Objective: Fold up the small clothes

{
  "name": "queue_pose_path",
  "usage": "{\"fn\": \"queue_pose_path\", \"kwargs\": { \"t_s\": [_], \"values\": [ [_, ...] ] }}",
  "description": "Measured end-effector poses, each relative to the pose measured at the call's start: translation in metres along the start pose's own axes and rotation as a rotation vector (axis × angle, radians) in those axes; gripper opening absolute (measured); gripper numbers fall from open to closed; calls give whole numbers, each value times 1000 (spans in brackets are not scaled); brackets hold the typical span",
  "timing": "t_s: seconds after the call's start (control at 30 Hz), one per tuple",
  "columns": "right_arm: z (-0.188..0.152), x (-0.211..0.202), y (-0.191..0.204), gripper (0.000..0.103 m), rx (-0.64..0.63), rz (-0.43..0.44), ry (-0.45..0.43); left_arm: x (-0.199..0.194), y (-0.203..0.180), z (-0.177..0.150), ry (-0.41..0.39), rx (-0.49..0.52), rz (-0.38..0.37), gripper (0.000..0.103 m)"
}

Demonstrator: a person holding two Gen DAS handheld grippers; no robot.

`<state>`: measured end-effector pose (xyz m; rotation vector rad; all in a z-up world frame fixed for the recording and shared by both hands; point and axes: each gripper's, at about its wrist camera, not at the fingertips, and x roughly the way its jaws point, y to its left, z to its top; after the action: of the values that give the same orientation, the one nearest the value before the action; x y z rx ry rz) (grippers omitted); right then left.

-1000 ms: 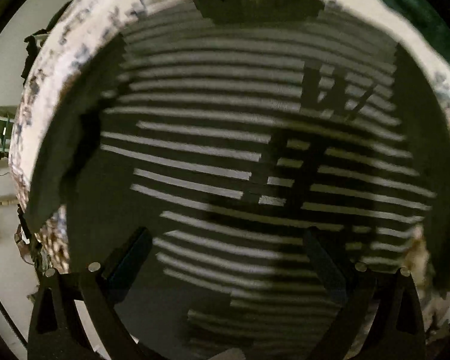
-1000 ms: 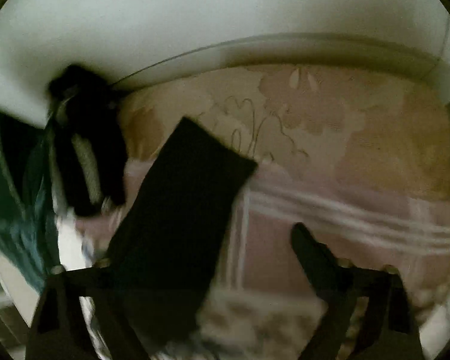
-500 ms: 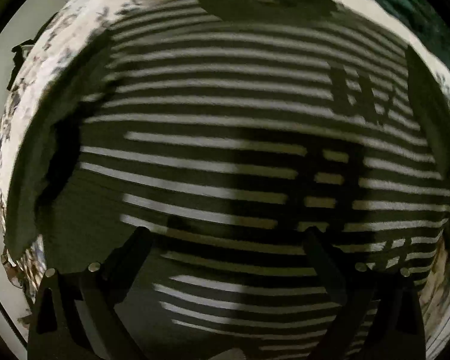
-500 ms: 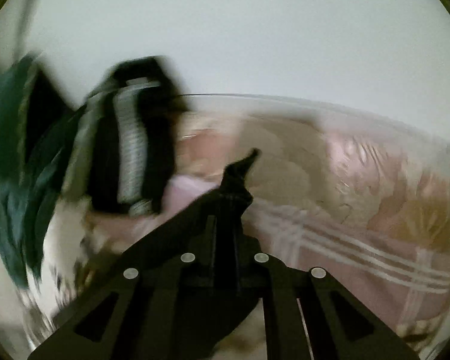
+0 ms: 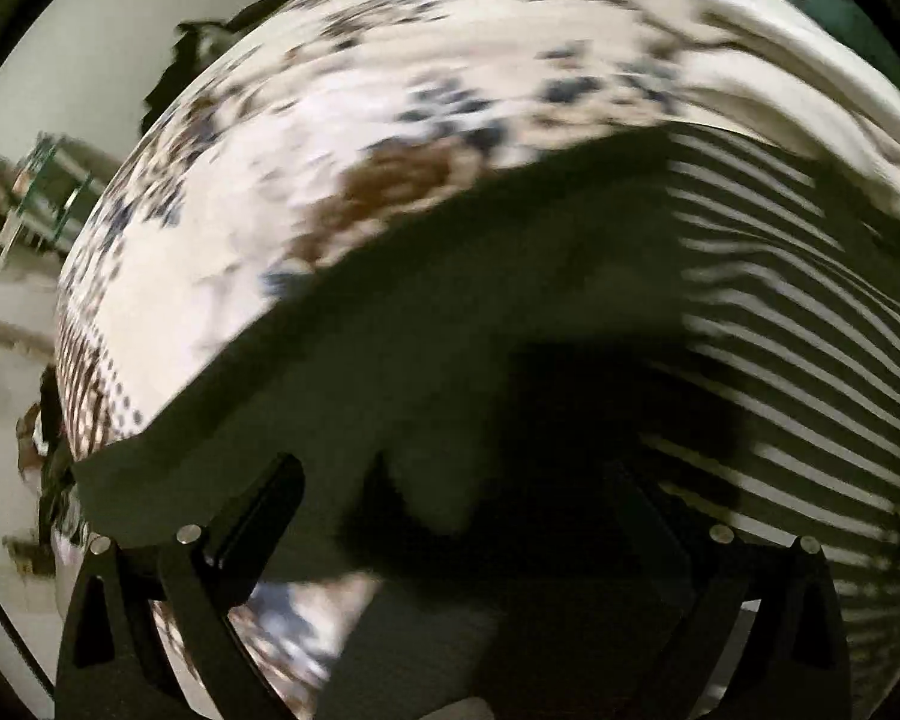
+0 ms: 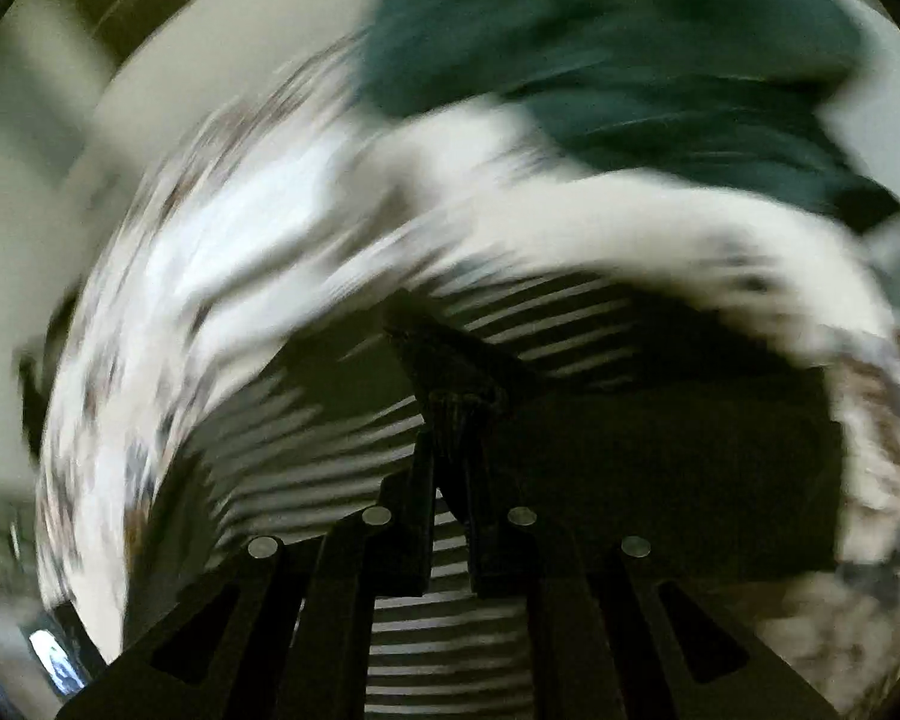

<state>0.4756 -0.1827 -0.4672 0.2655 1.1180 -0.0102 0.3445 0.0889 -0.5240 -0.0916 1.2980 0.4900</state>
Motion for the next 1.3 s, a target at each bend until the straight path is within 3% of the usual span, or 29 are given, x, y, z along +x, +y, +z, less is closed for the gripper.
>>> {"fn": "queue_pose_path", "kwargs": {
  "t_s": [0.17,0.3,0.4,0.5,0.53,0.57,0.63,0.73,0.83,0.87,0.93,1.03,1.1,1.13,1.2,1.3],
  "values": [
    [-49,70,148,8,-271,1,100,30,51,11,15,-90,-9,103],
    [-82,92,205,8,-357,1,132,39,66,6,40,-134,-34,103],
    [-98,101,221,8,-382,-17,169,45,81,4,58,-162,-58,103],
    [-97,103,208,12,-350,26,267,41,102,-1,67,-197,-90,103],
    [-96,101,201,23,-326,63,293,35,116,-7,69,-216,-102,103],
    [-95,95,189,46,-292,103,324,29,131,-15,76,-239,-114,103],
    [-95,77,160,68,-211,144,359,19,163,-33,91,-292,-132,103],
    [-106,48,119,68,-139,125,376,19,218,-66,155,-402,-150,103],
    [-122,29,87,68,-89,68,393,38,278,-100,235,-603,-198,103],
    [-124,24,78,68,-75,51,399,52,305,-114,253,-723,-228,103],
    [-133,21,64,68,-49,16,402,70,337,-130,243,-880,-252,103],
    [-142,22,43,68,-21,-58,404,101,364,-139,240,-1014,-264,99],
    [-144,25,36,68,35,-84,401,107,372,-137,191,-1078,-293,74],
    [-145,25,34,68,42,-101,392,107,375,-134,172,-1090,-278,67],
    [-144,26,37,68,24,-139,359,103,381,-128,123,-1113,-252,25],
    [-141,25,44,68,-11,-143,341,91,387,-124,80,-1133,-219,6]
  ]
}}
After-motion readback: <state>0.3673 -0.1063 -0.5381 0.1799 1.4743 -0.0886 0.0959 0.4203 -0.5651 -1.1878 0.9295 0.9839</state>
